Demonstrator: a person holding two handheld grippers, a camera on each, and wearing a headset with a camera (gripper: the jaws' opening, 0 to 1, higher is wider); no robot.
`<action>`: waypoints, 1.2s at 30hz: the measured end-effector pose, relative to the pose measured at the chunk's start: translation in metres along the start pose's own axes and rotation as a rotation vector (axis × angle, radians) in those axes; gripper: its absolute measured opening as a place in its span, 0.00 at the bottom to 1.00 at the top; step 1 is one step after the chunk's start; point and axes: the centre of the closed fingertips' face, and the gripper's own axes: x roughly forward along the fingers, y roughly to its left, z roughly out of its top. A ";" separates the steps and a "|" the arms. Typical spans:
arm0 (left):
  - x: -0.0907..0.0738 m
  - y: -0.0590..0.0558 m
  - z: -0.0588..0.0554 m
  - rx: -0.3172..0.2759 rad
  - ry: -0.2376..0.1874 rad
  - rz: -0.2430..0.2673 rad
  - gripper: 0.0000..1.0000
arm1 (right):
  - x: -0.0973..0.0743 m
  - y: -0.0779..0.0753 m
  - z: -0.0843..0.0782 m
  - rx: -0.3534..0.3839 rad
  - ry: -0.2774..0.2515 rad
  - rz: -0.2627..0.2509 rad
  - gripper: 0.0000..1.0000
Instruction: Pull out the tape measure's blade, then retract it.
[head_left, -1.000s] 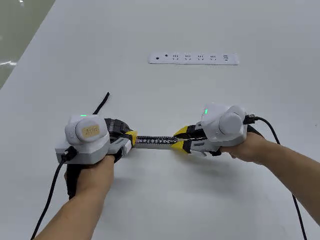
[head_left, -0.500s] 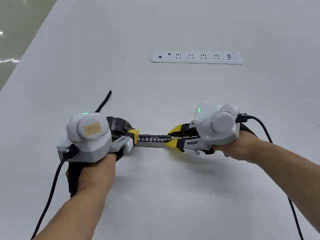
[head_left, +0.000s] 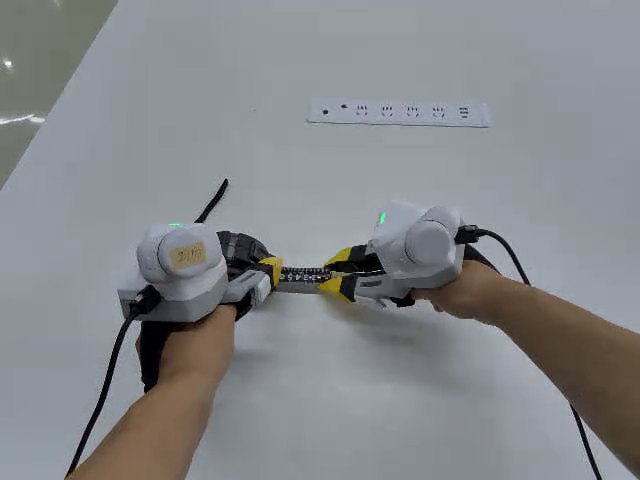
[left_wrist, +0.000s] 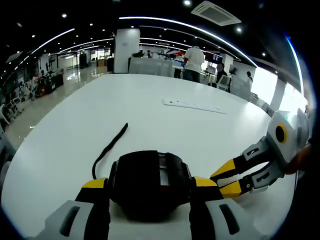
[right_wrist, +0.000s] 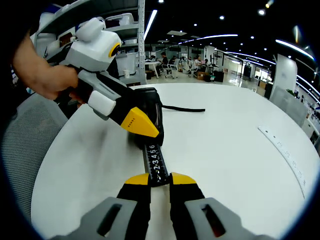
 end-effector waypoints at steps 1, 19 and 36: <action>0.000 0.000 0.000 -0.001 0.000 0.000 0.61 | 0.002 0.000 0.001 -0.003 0.001 0.000 0.12; 0.001 0.001 0.000 -0.005 0.003 -0.003 0.61 | 0.030 0.007 0.019 -0.006 -0.012 0.012 0.12; 0.001 0.001 0.000 -0.009 0.002 -0.001 0.62 | 0.040 0.009 0.026 -0.012 -0.017 0.019 0.13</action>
